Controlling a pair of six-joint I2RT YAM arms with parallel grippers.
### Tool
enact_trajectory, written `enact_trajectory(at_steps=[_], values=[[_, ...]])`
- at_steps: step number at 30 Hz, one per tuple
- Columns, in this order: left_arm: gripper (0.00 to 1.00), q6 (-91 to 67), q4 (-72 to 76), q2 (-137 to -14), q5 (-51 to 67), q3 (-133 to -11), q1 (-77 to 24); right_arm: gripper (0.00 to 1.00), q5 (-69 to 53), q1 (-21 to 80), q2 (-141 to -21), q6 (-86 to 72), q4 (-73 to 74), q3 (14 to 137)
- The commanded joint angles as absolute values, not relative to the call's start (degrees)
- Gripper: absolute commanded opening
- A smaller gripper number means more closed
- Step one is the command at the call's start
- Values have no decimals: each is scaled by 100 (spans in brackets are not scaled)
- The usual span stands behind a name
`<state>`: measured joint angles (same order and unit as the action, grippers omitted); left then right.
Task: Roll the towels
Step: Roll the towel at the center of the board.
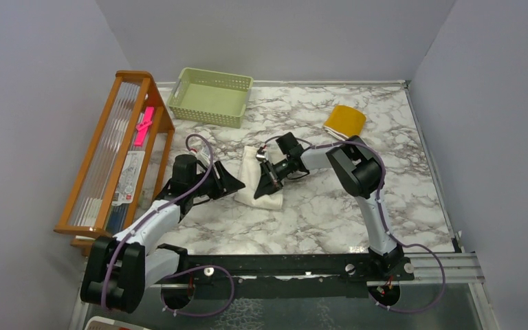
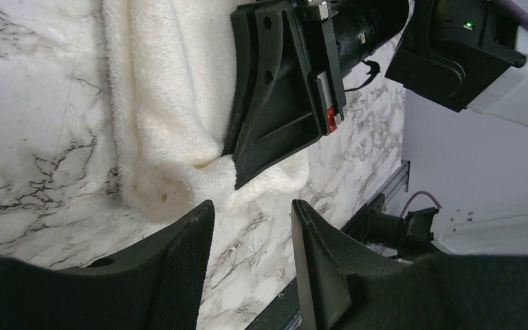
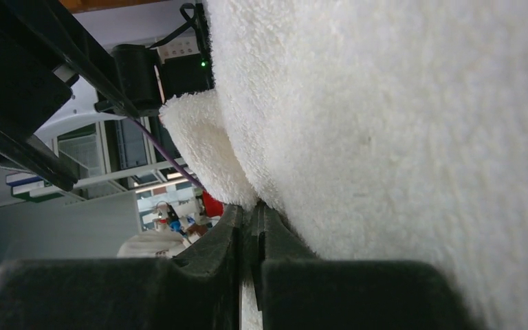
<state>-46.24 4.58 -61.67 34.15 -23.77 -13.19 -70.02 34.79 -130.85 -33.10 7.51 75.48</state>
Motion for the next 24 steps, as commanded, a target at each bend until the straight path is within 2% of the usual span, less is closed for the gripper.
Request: enact_trajectory(at_steps=[1, 7, 13, 16, 19, 21, 22, 24], values=[[48, -4968, 1518, -6553, 3962, -2206, -1348, 1, -6713, 3395, -13453, -3967, 543, 7387], [48, -4874, 1954, -7276, 4040, -2318, -1449, 1, -6456, 3374, -13521, -3968, 776, 7497], [48, -4729, 2052, -7715, 3468, -2303, -1450, 1, -6274, 3368, -13445, -3957, 855, 7493], [48, -4697, 2074, -7869, 3200, -2291, -1450, 1, -5843, 3374, -13417, -3602, 1397, 7651], [48, -4640, 2074, -8003, 3039, -2212, -1455, 13, -5252, 3374, -13217, -3218, 1912, 7828], [48, -4595, 2076, -8068, 2958, -2126, -1450, 30, -4860, 3375, -12851, -3033, 1988, 7813], [48, -4581, 2074, -8096, 2930, -2075, -1450, 35, -4677, 3372, -12672, -2907, 2051, 7833], [51, -4558, 2079, -8127, 2876, -1999, -1455, 37, -4421, 3375, -12310, -2586, 2212, 7854]])
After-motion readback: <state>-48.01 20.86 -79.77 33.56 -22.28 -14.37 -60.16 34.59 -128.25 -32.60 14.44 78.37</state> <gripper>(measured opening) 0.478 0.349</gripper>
